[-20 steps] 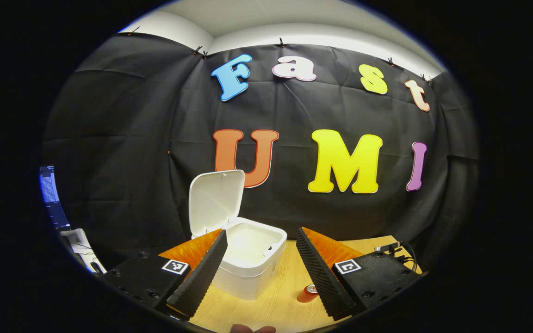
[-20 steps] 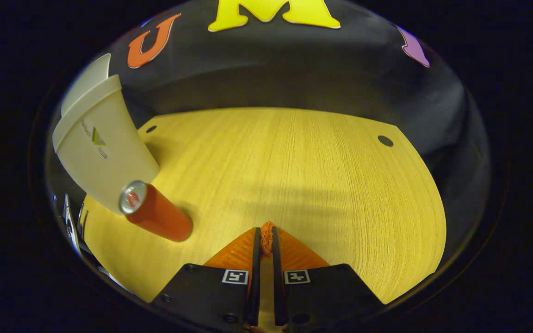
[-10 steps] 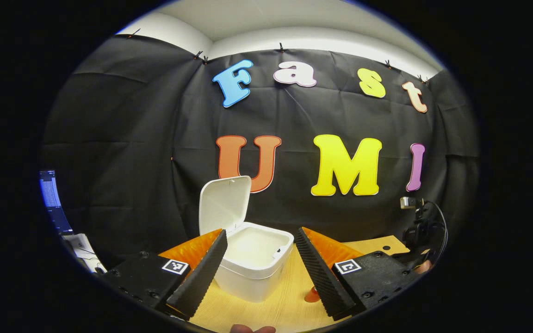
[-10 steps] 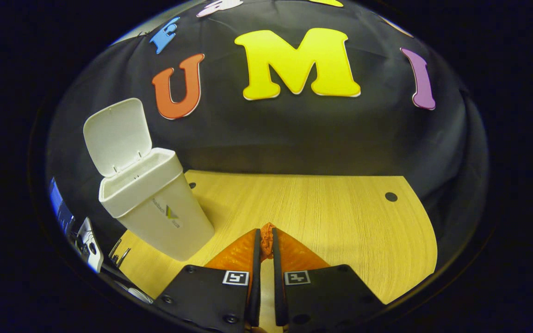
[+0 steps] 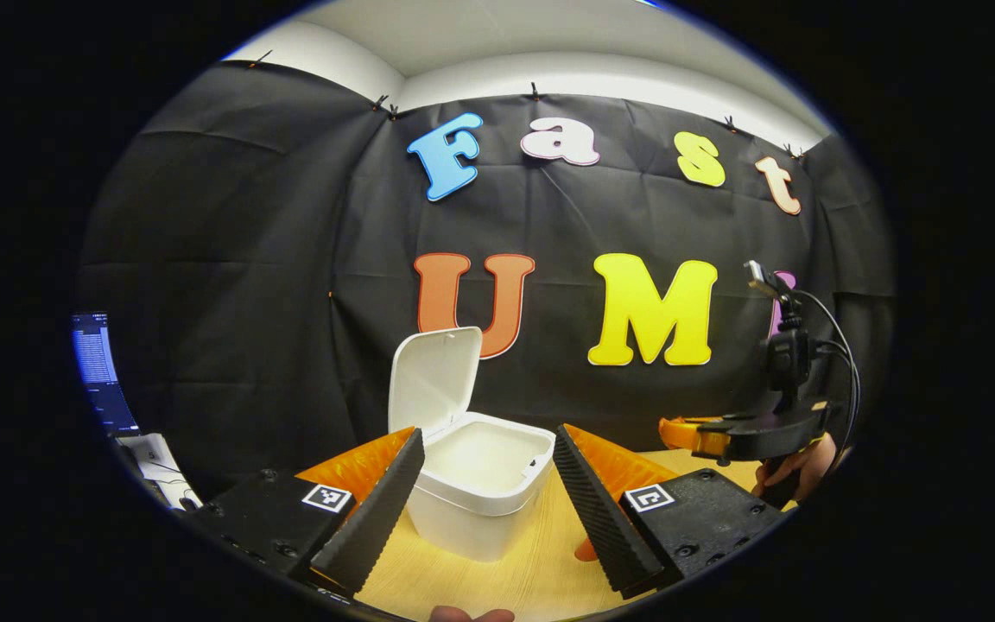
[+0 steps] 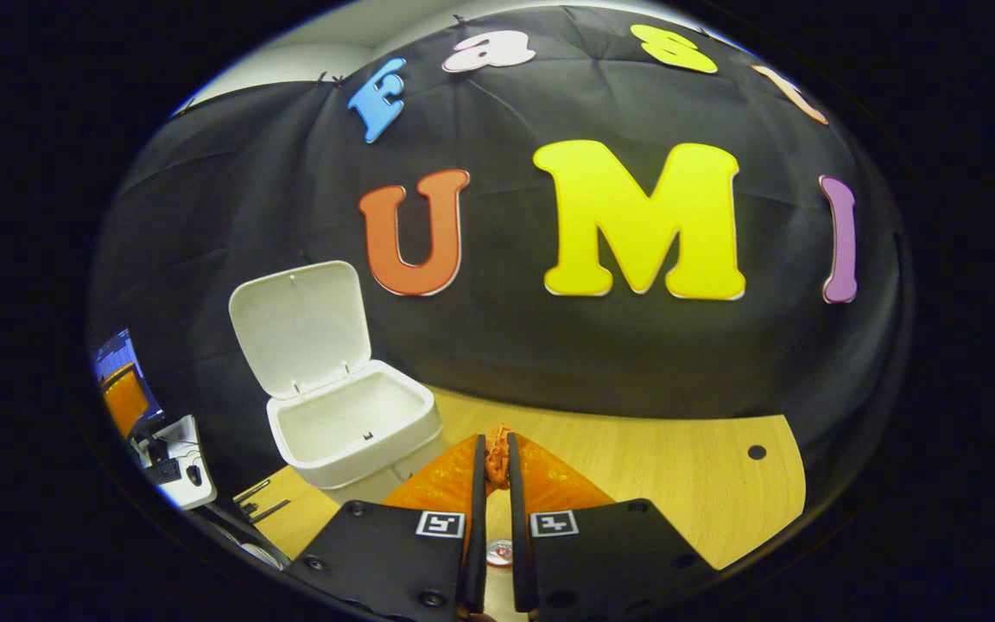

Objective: Press the lid of the desktop garbage bin to open it, pick up the crumpled paper on the desktop and throw it into the bin, then pick up the pop can on the desktop and drop it into the bin, and finally close the garbage bin lid.

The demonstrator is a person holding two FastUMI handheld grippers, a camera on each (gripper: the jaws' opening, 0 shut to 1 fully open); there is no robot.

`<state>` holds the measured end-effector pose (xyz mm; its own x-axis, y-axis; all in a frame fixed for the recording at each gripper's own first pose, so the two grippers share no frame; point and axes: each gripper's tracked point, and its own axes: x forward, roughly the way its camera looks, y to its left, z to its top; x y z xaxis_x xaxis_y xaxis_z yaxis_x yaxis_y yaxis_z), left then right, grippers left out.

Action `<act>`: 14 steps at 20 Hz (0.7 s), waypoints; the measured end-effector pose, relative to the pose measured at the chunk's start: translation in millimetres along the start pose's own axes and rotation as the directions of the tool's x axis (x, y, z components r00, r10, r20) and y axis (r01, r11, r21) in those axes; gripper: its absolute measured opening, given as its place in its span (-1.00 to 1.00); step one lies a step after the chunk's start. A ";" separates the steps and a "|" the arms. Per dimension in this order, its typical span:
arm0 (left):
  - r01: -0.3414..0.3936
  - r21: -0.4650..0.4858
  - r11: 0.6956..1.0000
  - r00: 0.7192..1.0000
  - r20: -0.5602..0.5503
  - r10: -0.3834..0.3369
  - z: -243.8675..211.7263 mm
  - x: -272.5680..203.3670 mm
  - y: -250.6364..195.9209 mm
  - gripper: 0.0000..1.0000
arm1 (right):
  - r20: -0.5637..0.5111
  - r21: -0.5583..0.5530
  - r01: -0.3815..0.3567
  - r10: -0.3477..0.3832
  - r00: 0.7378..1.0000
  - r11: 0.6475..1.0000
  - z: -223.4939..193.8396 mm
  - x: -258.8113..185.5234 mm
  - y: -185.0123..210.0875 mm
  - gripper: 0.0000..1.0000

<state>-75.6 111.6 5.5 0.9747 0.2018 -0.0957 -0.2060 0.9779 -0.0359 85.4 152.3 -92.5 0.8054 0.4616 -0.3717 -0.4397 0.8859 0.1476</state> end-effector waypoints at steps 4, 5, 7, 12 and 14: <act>-0.019 -0.001 1.000 1.000 0.001 0.019 3.2 -3.4 14.2 0.97 | 0.007 -0.058 -0.114 0.115 0.993 0.992 15.5 30.6 63.0 -0.75; -0.028 0.001 1.000 1.000 0.001 0.028 4.2 -4.5 18.9 0.97 | 0.004 -0.078 -0.137 0.138 0.990 0.987 14.7 40.8 77.1 -0.75; -0.050 0.003 0.999 0.999 0.002 0.050 5.2 -6.0 29.7 0.97 | -0.015 -0.101 -0.179 0.179 0.984 0.979 14.1 56.9 101.6 -0.75; -0.108 0.007 0.994 0.994 -0.001 0.108 5.1 -9.2 53.7 0.97 | -0.074 -0.111 -0.243 0.235 0.969 0.964 -2.0 86.2 141.9 -0.74; -0.119 0.007 0.993 0.993 -0.005 0.119 4.9 -7.9 57.6 0.97 | -0.089 -0.120 -0.248 0.238 0.967 0.961 -7.9 97.8 151.9 -0.75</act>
<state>-94.8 166.6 9.1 0.9429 0.3164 -0.1043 -0.3197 0.9474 -0.0168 94.2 331.7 -113.7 0.6387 0.6537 -0.4058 -0.6702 0.7318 0.1238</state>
